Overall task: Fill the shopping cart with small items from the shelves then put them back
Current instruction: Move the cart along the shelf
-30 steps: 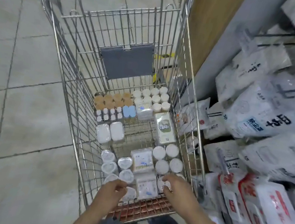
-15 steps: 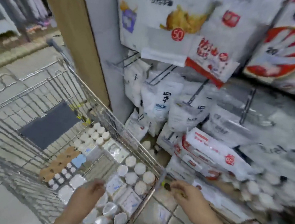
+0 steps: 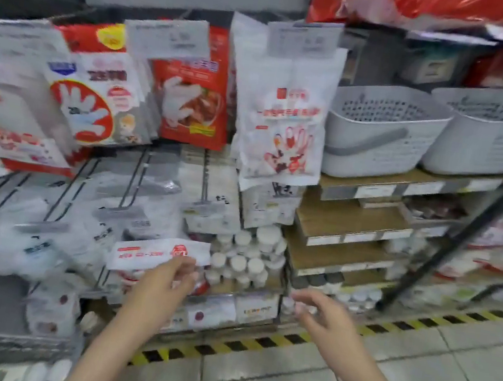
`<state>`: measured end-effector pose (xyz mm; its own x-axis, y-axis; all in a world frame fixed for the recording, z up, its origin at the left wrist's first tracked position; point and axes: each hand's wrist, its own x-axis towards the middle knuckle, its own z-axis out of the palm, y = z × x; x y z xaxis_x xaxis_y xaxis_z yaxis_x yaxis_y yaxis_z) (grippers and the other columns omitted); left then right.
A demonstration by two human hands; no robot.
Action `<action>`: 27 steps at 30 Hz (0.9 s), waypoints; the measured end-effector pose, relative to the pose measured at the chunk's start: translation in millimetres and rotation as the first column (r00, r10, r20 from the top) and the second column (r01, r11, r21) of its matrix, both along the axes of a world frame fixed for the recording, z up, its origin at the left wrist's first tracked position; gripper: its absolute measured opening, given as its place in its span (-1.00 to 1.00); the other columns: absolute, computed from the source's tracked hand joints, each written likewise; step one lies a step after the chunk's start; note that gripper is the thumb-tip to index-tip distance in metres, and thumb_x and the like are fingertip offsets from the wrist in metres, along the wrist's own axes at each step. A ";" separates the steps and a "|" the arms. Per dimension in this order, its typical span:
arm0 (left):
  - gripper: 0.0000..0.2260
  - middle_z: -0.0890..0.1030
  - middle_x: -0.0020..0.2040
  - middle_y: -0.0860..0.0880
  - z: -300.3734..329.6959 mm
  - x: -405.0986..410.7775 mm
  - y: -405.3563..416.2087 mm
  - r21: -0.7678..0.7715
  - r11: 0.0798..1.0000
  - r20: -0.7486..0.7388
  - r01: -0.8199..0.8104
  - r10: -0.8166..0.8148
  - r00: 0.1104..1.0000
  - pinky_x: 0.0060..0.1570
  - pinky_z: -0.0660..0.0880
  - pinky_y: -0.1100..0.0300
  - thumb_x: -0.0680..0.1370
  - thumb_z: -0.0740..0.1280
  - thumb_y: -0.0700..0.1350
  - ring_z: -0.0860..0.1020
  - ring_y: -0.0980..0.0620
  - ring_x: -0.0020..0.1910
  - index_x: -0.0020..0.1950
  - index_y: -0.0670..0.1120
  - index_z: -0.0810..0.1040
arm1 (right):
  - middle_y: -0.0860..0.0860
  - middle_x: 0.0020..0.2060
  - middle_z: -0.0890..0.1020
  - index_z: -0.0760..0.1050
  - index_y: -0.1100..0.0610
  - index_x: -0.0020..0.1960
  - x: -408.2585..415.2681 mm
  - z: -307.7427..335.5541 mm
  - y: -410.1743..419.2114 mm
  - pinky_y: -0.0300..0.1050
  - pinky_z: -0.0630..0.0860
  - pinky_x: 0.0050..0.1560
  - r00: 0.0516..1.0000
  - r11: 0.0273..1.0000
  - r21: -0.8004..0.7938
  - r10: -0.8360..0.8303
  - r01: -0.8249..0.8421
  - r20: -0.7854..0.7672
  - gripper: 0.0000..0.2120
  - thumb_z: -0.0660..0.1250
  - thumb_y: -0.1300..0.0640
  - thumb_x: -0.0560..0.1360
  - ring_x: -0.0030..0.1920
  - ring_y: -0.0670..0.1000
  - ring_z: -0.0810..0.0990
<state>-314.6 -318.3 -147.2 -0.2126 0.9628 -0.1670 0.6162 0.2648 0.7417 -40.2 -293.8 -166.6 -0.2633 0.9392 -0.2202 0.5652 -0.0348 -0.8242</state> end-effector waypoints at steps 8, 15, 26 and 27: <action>-0.73 0.54 0.15 0.13 2.6 262.9 73.1 -0.073 0.883 -0.008 0.464 -0.465 0.885 0.14 0.44 0.30 0.60 0.25 -0.04 0.50 0.18 0.13 0.30 0.06 0.45 | -0.23 -0.01 0.57 0.45 -0.20 -0.03 238.6 17.8 -13.5 -0.48 0.40 -0.10 0.920 0.920 0.025 -0.391 0.391 -0.021 -0.77 0.25 0.16 0.59 0.06 -0.25 0.51; -0.80 0.54 0.09 0.29 27.1 392.8 113.4 -0.035 0.747 -0.031 0.664 -0.664 0.747 0.06 0.45 0.41 0.59 0.27 0.01 0.49 0.38 0.04 0.21 0.15 0.48 | -0.28 0.00 0.57 0.47 -0.21 -0.02 356.9 27.8 -14.0 -0.42 0.37 -0.02 0.819 0.818 0.058 -0.573 0.573 -0.018 -0.80 0.25 0.12 0.59 0.09 -0.26 0.51; -0.79 0.51 0.17 0.26 61.4 544.8 244.9 -0.025 0.645 -0.337 0.764 -0.725 0.601 0.13 0.48 0.25 0.61 0.18 0.07 0.48 0.29 0.11 0.24 0.18 0.44 | -0.36 0.05 0.53 0.47 -0.20 0.09 497.2 67.6 94.9 -0.57 0.34 -0.11 0.831 0.815 0.183 -0.556 0.550 -0.023 -0.85 0.21 0.02 0.60 0.06 -0.53 0.35; -0.77 0.51 0.18 0.24 62.5 559.6 257.5 -0.026 0.648 -0.331 0.761 -0.724 0.605 0.13 0.48 0.23 0.61 0.18 0.06 0.49 0.28 0.11 0.26 0.17 0.44 | -0.35 0.03 0.54 0.48 -0.20 0.08 512.4 70.5 106.8 -0.56 0.35 -0.09 0.831 0.815 0.182 -0.556 0.550 -0.018 -0.85 0.22 0.03 0.60 0.06 -0.50 0.38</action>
